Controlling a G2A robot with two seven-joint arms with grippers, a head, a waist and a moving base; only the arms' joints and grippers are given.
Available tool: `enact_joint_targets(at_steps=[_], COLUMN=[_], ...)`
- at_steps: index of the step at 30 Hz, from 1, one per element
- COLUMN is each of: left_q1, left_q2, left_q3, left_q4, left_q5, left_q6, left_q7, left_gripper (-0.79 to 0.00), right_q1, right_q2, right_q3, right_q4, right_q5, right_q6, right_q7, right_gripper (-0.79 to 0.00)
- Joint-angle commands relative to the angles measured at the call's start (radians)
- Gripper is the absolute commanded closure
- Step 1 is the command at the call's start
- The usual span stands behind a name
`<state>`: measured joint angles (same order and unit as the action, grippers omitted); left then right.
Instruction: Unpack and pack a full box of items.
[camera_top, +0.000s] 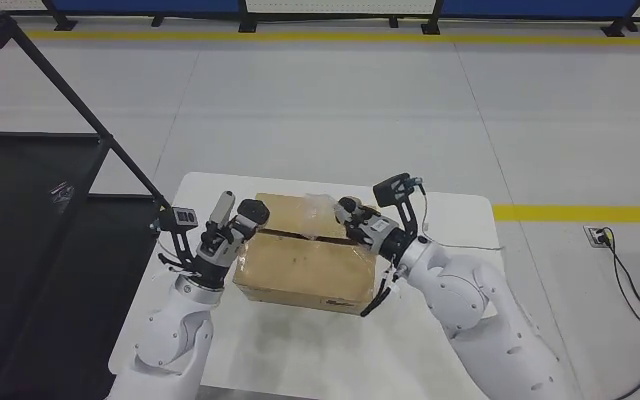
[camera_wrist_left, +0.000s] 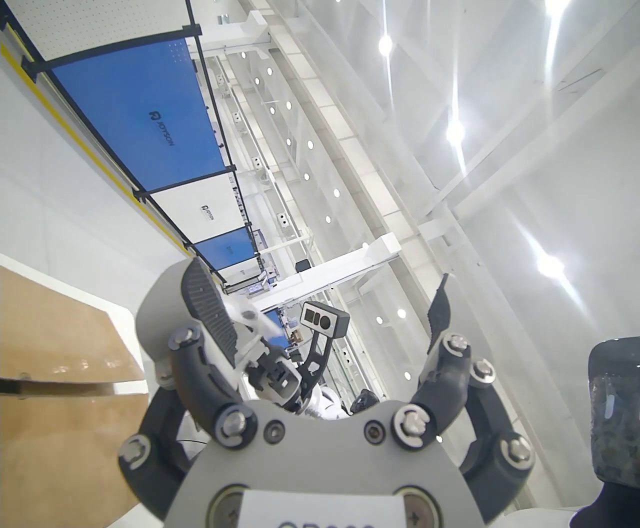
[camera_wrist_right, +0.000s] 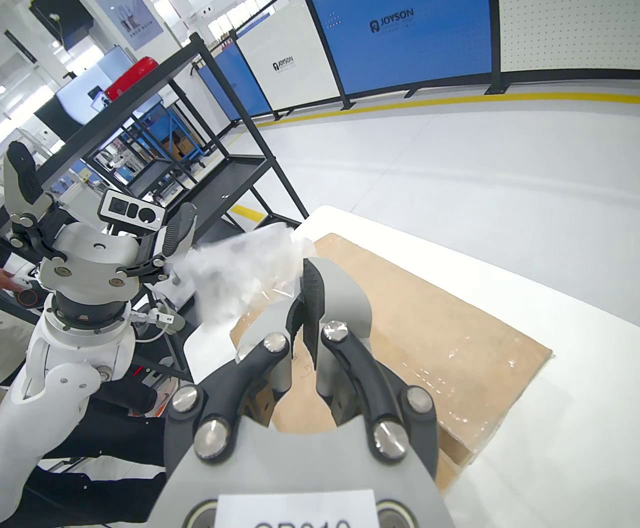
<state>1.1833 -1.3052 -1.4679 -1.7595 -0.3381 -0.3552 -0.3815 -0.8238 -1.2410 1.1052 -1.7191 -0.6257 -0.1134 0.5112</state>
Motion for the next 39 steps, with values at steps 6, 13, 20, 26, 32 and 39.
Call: enact_joint_targets(at_steps=[6, 13, 20, 26, 32, 39], left_q1=[0.053, 0.091, 0.123, 0.123, 0.121, 0.100], left_q2=[0.017, 0.036, 0.048, 0.048, 0.055, 0.053], left_q3=[-0.106, -0.177, -0.213, -0.213, -0.167, -0.064], left_q4=[-0.006, -0.041, -0.106, -0.106, -0.174, -0.190], left_q5=[0.013, 0.073, 0.438, 0.438, 0.692, 1.170], left_q6=[0.000, -0.027, -0.025, -0.025, -0.155, -0.203], left_q7=[-0.047, -0.178, -0.105, -0.105, -0.099, 0.069], left_gripper=[-0.785, -0.785, -0.785, -0.785, -0.785, -0.714], right_q1=[0.048, 0.160, 0.160, 0.137, 0.119, 0.124], right_q2=[0.008, 0.012, 0.012, 0.013, 0.010, 0.001], right_q3=[0.033, 0.006, 0.006, -0.003, -0.045, -0.085], right_q4=[0.017, 0.078, 0.078, 0.056, -0.007, -0.030], right_q5=[-0.003, 0.018, 0.018, -0.017, -0.145, -0.194], right_q6=[-0.081, -0.180, -0.180, -0.183, -0.143, -0.102], right_q7=[0.113, 0.325, 0.325, 0.280, 0.229, 0.207], right_gripper=[0.000, 0.000, 0.000, 0.000, 0.000, 0.000])
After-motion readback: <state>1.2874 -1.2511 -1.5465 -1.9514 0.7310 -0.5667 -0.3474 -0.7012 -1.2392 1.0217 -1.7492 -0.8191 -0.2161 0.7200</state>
